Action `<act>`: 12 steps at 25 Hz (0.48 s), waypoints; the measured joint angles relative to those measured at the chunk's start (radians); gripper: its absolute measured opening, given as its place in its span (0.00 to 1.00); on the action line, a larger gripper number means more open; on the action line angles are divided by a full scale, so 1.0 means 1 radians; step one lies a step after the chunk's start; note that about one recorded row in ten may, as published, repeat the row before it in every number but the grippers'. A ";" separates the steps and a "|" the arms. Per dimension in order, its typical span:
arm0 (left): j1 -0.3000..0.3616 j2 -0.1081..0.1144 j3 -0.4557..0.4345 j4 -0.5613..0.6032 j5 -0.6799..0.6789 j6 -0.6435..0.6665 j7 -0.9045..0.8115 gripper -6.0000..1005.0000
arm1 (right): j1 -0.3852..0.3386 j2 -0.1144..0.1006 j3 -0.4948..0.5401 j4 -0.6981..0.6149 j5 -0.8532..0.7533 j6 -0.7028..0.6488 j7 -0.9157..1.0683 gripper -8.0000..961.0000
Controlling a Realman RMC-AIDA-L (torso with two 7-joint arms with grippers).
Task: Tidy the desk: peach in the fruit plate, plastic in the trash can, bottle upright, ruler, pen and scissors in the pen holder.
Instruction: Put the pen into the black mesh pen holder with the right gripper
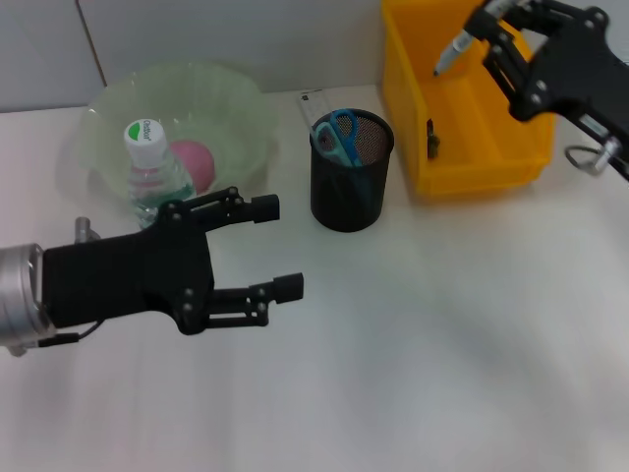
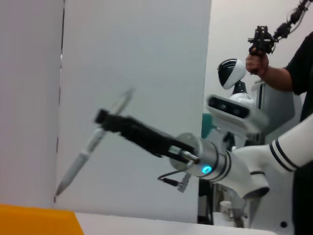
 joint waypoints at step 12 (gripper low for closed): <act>-0.002 -0.001 0.041 -0.101 -0.065 -0.146 0.136 0.84 | 0.087 0.005 -0.022 0.034 -0.006 0.177 0.123 0.24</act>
